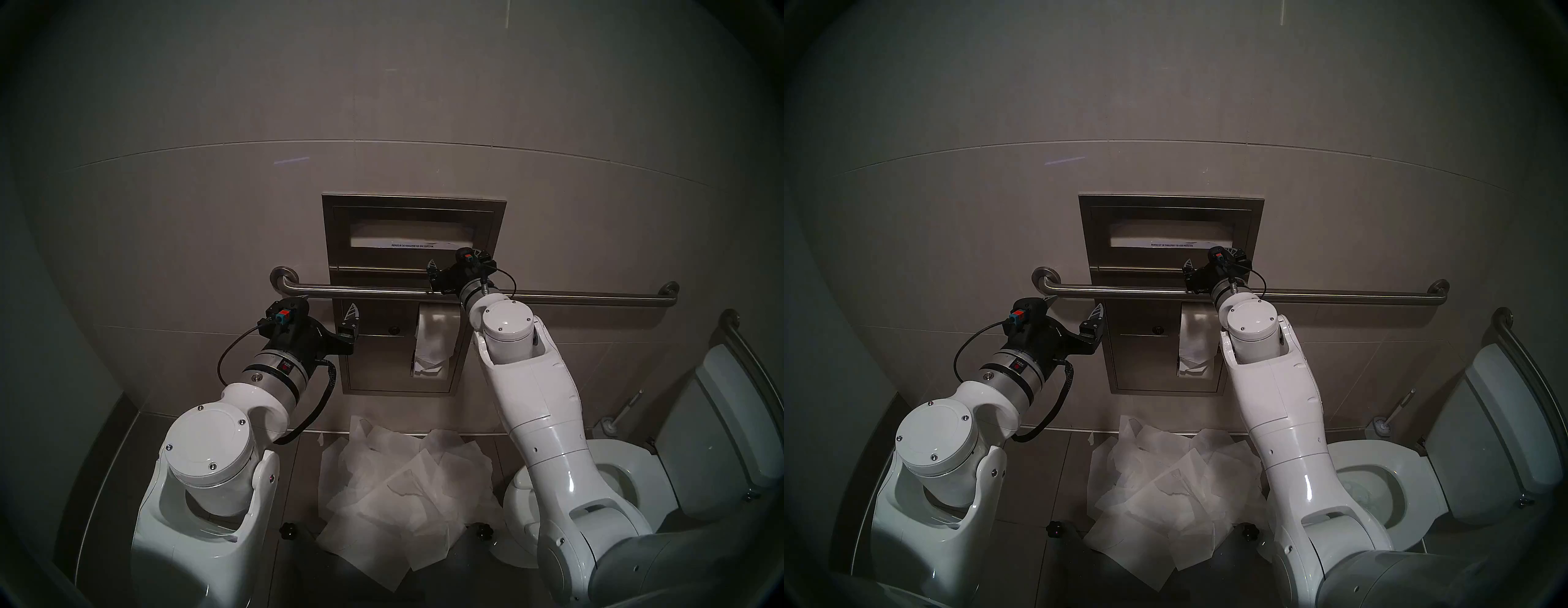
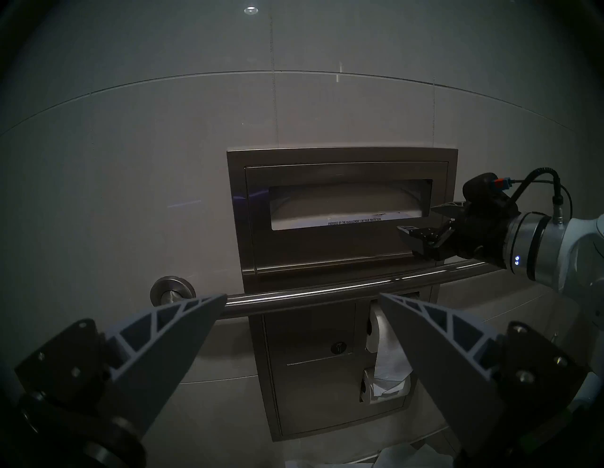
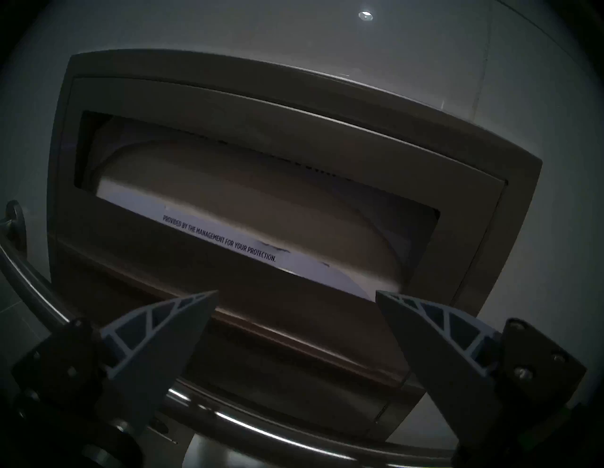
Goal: Take out a toilet seat cover
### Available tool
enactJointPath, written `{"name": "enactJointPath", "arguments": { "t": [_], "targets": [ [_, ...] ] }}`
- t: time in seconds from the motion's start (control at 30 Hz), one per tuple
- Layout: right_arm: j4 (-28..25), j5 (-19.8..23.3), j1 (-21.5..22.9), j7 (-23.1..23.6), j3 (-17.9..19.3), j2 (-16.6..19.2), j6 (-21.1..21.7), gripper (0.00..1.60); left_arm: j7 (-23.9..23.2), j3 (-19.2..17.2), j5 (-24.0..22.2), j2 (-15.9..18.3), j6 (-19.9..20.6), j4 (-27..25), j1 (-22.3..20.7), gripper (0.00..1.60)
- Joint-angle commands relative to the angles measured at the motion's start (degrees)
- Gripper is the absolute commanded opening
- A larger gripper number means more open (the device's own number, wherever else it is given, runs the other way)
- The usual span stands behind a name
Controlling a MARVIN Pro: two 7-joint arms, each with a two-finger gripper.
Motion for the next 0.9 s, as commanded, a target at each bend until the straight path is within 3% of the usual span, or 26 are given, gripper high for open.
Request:
{"name": "enactJointPath", "arguments": {
  "t": [0.0,0.23,0.3,0.43,0.5,0.57,0.6,0.87],
  "targets": [
    [1.3,-0.8,6.4,-0.3,0.4,-1.2,-1.5,1.60,0.0,0.1,0.0,-0.1,-0.6,-1.8,-1.0,1.60],
    [6.8,-1.2,10.2,-0.3,1.0,-1.9,-2.2,1.60,0.1,0.2,0.0,0.0,-0.6,-2.0,-1.0,1.60],
    [5.7,-1.3,8.5,-0.4,1.3,-2.1,-2.9,1.60,0.1,0.2,0.0,0.0,-0.6,-2.0,-1.0,1.60],
    [9.7,-1.6,12.1,-0.3,1.5,-2.2,-3.3,1.60,0.2,0.2,-0.1,0.1,-0.6,-2.0,-1.0,1.60],
    [8.6,-1.7,10.9,-0.3,1.7,-2.3,-3.7,1.60,0.2,0.2,-0.1,0.1,-0.6,-1.9,-1.0,1.60],
    [10.8,-1.8,13.7,-0.1,1.6,-2.3,-3.4,1.60,0.2,0.2,-0.1,0.1,-0.6,-1.9,-1.0,1.60],
    [9.5,-2.0,12.2,-0.3,1.8,-2.5,-3.9,1.60,0.2,0.2,-0.2,0.1,-0.6,-1.9,-1.0,1.60],
    [10.9,-2.8,15.1,-0.2,1.9,-2.9,-4.5,1.60,0.3,0.2,-0.3,0.2,-0.6,-1.8,-1.0,1.60]
  ]
}}
